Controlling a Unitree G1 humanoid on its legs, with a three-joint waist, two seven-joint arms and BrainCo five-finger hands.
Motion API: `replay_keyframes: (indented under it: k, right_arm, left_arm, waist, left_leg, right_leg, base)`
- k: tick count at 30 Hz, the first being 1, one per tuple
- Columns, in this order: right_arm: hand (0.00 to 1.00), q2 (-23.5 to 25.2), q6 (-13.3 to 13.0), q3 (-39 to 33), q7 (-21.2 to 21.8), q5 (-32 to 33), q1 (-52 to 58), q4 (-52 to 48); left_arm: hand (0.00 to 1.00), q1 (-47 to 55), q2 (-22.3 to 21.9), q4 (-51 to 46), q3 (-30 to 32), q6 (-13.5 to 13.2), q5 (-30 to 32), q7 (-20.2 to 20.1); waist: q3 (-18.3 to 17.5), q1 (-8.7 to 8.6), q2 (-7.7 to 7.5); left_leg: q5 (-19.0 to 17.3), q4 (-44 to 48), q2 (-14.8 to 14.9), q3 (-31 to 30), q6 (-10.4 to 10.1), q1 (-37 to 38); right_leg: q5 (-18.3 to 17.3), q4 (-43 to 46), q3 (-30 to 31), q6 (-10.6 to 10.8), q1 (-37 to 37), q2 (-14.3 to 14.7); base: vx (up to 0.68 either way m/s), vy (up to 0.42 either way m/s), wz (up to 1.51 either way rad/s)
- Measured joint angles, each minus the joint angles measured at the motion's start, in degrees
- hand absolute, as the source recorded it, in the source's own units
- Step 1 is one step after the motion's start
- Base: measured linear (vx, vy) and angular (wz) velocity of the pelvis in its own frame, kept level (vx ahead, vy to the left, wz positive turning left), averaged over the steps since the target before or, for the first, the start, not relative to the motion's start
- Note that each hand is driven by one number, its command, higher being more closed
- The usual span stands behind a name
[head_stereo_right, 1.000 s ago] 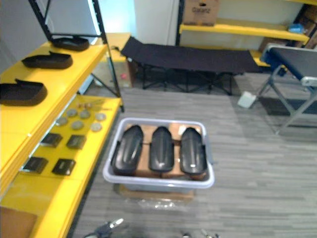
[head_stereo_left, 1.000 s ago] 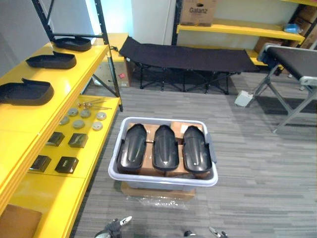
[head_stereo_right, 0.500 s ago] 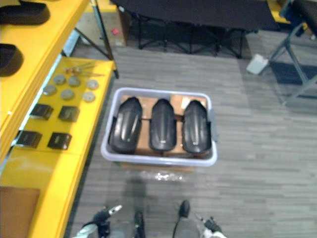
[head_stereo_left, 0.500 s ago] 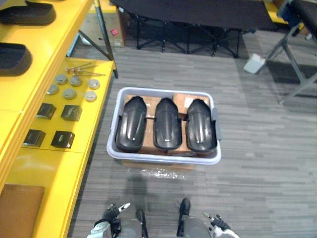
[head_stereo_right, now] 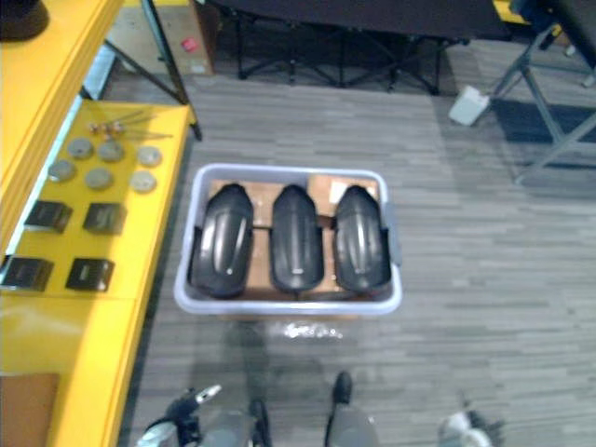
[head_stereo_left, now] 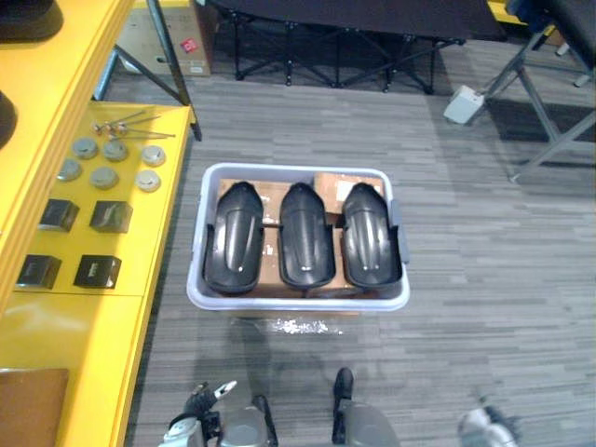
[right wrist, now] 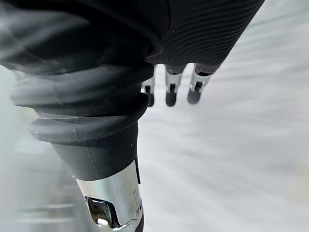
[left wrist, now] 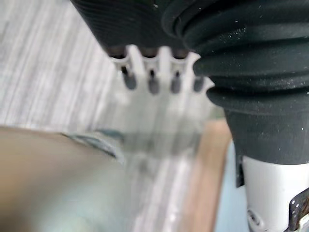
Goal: Walk over and take plastic housings, then place them on the shelf
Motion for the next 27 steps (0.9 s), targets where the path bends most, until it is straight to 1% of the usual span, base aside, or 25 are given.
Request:
replay_keyframes:
  k: [1, 3, 4, 5, 6, 8, 9, 10, 11, 12, 13, 15, 16, 18, 20, 21, 22, 24, 26, 27]
  right_arm:
    - [0.00, -1.5, -1.1, 0.0, 0.0, -0.8, -1.0, -1.8]
    - [0.00, -6.8, -4.4, -0.1, 0.0, -2.5, -5.3, -5.7]
    - [0.00, -8.0, -5.0, -0.1, 0.1, -2.4, -6.4, -6.2]
    - [0.00, -9.9, -6.0, -0.4, 0.1, -2.4, -8.4, -7.3]
    - [0.00, -11.4, -6.5, -0.4, 0.2, -2.4, -10.1, -7.6]
    - [0.00, -13.9, -6.6, 1.0, 0.3, -2.4, -13.8, -7.7]
    - [0.00, -15.5, -6.6, 2.7, 0.6, -2.4, -15.6, -7.9]
    - [0.00, -16.3, -6.4, 3.6, 0.6, -2.4, -16.6, -8.2]
    - [0.00, -17.3, -6.0, 5.2, 0.5, -2.4, -18.0, -9.0]
    - [0.00, -19.1, -5.3, 7.7, 0.3, -2.5, -20.4, -9.5]
    - [0.00, -21.2, -3.9, 10.9, 0.3, -2.4, -23.5, -9.4]
    - [0.00, -22.3, -3.1, 13.9, 0.5, -2.4, -26.5, -8.7]
    - [0.00, -23.3, -2.0, 17.8, 1.6, -2.4, -30.6, -7.4]
    - [0.00, -23.8, -1.0, 21.6, 2.7, -2.4, -34.0, -5.9]
    - [0.00, -24.0, 0.5, 25.2, 4.0, -2.4, -37.4, -4.0]
    - [0.00, -24.4, 1.3, 27.4, 4.9, -2.4, -39.2, -2.3]
    - [0.00, -24.5, 1.9, 27.9, 5.5, -2.3, -39.8, -1.9]
    - [0.00, -24.7, 3.4, 30.0, 7.8, -2.2, -41.6, -0.4]
    - [0.00, -24.7, 4.0, 31.9, 9.3, -2.2, -42.3, -0.1]
    - [0.00, -24.7, 5.0, 33.1, 10.1, -2.3, -42.3, 0.0]
  left_arm:
    - [0.00, 0.2, 0.2, 0.0, -0.1, 0.0, -0.2, 0.0]
    - [0.00, 0.2, 0.6, -1.4, -0.7, 0.0, -0.8, -0.1]
    - [0.00, 0.0, 0.6, -1.9, -1.0, 0.0, -0.8, -0.2]
    - [0.00, -0.5, 0.5, -2.4, -1.5, 0.0, -0.8, -0.3]
    - [0.00, -0.8, 0.6, -2.8, -2.4, 0.0, -0.8, -0.5]
    - [0.00, -1.7, 0.6, -3.5, -3.3, -0.1, -0.8, -0.7]
    - [0.00, -2.9, 0.6, -3.8, -4.2, -0.2, -0.8, -0.7]
    - [0.00, -3.7, 0.7, -4.0, -4.8, -0.3, -0.8, -0.6]
    - [0.00, -4.7, 0.7, -3.9, -5.5, -0.7, -0.8, -0.5]
    - [0.00, -6.3, 0.6, -3.9, -6.4, -1.5, -0.8, -0.2]
    - [0.00, -8.3, 0.6, -3.8, -7.9, -2.6, -0.8, 0.2]
    - [0.00, -9.7, 0.6, -3.6, -9.1, -3.3, -0.8, 0.6]
    - [0.00, -11.5, 0.4, -3.2, -10.4, -4.1, -0.8, 1.0]
    - [0.00, -13.2, 0.5, -2.1, -11.6, -4.8, -0.8, 2.1]
    - [0.00, -16.0, 0.2, -0.9, -11.8, -5.1, -1.0, 3.4]
    - [0.00, -17.4, -0.3, -0.5, -12.2, -5.2, -2.3, 4.5]
    - [0.00, -17.9, -0.7, -0.2, -12.2, -5.3, -2.6, 5.0]
    - [0.00, -18.6, -1.2, 0.1, -13.0, -6.5, -2.9, 6.5]
    - [0.00, -18.8, -1.3, 0.1, -13.4, -6.9, -2.9, 7.8]
    - [0.00, -18.8, -1.4, 0.2, -13.4, -6.9, -2.9, 8.6]
  waist:
    - [0.0, 0.00, -0.03]
    - [1.0, -0.13, -0.23]
    - [1.7, -0.15, -0.14]
    - [2.9, -0.37, 0.35]
    - [3.4, -0.75, 0.83]
    - [5.1, -1.46, 1.67]
    - [6.7, -1.95, 2.34]
    - [7.5, -1.87, 2.58]
    - [8.0, -1.84, 2.89]
    - [8.5, -1.91, 3.52]
    - [9.1, -1.90, 4.29]
    - [9.4, -1.69, 4.63]
    - [9.9, -1.60, 5.25]
    - [10.0, -1.22, 5.41]
    - [10.4, -0.50, 6.06]
    - [10.8, 0.18, 6.54]
    - [10.9, 0.26, 6.86]
    - [11.3, 0.42, 7.58]
    - [11.3, 0.75, 7.67]
    - [11.4, 0.89, 7.69]
  left_leg:
    - [-0.1, 0.5, 0.0, 0.0, 0.1, -0.5]
    - [-0.1, 2.2, 0.0, -0.3, 0.1, -2.6]
    - [-0.1, 2.4, 0.0, -0.5, 0.1, -2.7]
    - [-0.1, 2.5, 0.0, -1.3, 0.1, -3.2]
    - [-0.1, 3.2, 0.1, -2.0, 0.1, -4.3]
    - [-0.2, 4.6, 0.1, -4.0, 0.2, -6.5]
    - [-0.2, 5.7, 0.1, -5.1, 0.3, -7.7]
    - [-0.2, 6.3, 0.1, -5.2, 0.3, -8.4]
    - [-0.2, 7.2, 0.2, -5.6, 0.3, -9.9]
    - [-0.2, 8.6, 0.2, -6.9, 0.4, -12.6]
    - [-0.2, 10.2, 0.3, -8.1, 0.4, -15.1]
    - [-0.2, 10.7, 0.4, -8.4, 0.4, -16.4]
    - [-0.2, 12.1, 0.3, -9.7, 0.4, -18.1]
    - [0.0, 12.6, 0.2, -10.1, 0.7, -19.7]
    - [0.0, 14.0, 0.3, -11.2, 0.8, -22.1]
    - [0.2, 14.1, 0.2, -11.6, 1.0, -23.0]
    - [0.3, 14.2, 0.1, -11.8, 1.1, -23.2]
    - [0.6, 14.0, -0.5, -12.9, 1.4, -23.9]
    - [1.1, 13.8, -0.8, -13.0, 1.4, -24.9]
    - [1.5, 13.9, -0.9, -13.2, 1.4, -25.4]
  right_leg:
    - [0.0, 0.0, 0.6, 0.0, -0.4, 0.0]
    - [0.0, 0.0, 0.8, 0.0, -2.0, 0.0]
    - [0.0, 0.0, 0.8, 0.0, -2.1, 0.0]
    - [0.0, -0.1, 0.5, 0.0, -2.1, 0.0]
    - [0.0, -0.1, 0.2, 0.0, -2.6, 0.0]
    - [0.0, -0.2, -0.8, 0.0, -3.3, 0.0]
    - [0.0, -0.1, -1.3, 0.0, -3.4, 0.0]
    - [0.0, 0.0, -1.3, 0.0, -3.8, 0.0]
    - [0.0, 0.4, -1.4, 0.0, -5.0, 0.0]
    - [0.0, 1.3, -1.8, 0.0, -7.0, 0.0]
    - [0.0, 2.3, -2.6, 0.0, -8.7, 0.0]
    - [-0.1, 3.3, -2.6, -0.1, -10.1, -0.1]
    - [-0.3, 4.6, -2.8, -0.4, -11.6, -0.1]
    - [-0.6, 6.1, -2.8, -0.4, -13.5, -0.2]
    - [-0.9, 8.0, -3.4, -0.7, -15.8, -0.3]
    - [-1.2, 9.3, -3.8, -0.9, -17.0, -0.5]
    - [-1.3, 9.8, -4.0, -1.2, -17.3, -0.6]
    - [-1.6, 10.8, -4.3, -1.2, -18.2, -1.1]
    - [-1.6, 11.3, -4.3, -1.2, -19.4, -1.4]
    - [-1.6, 11.4, -4.3, -1.2, -19.8, -1.5]
  base:
    - [-0.05, 0.003, -0.35]
    - [-0.05, -0.018, -0.15]
    - [-0.07, -0.047, 0.04]
    - [-0.08, -0.056, 0.18]
    - [-0.10, -0.071, 0.26]
    - [-0.08, -0.062, 0.31]
    - [-0.08, -0.048, 0.30]
    - [-0.10, -0.044, 0.23]
    - [-0.14, -0.062, 0.14]
    - [-0.17, -0.079, 0.24]
    - [-0.17, -0.077, 0.25]
    - [-0.12, -0.044, 0.14]
    - [-0.13, -0.039, 0.09]
    - [-0.14, -0.038, 0.10]
    - [-0.13, -0.038, 0.13]
    - [-0.08, -0.029, 0.13]
    - [-0.09, -0.027, 0.20]
    - [-0.07, -0.004, 0.15]
    - [-0.09, -0.019, 0.05]
    - [-0.07, -0.020, 0.06]
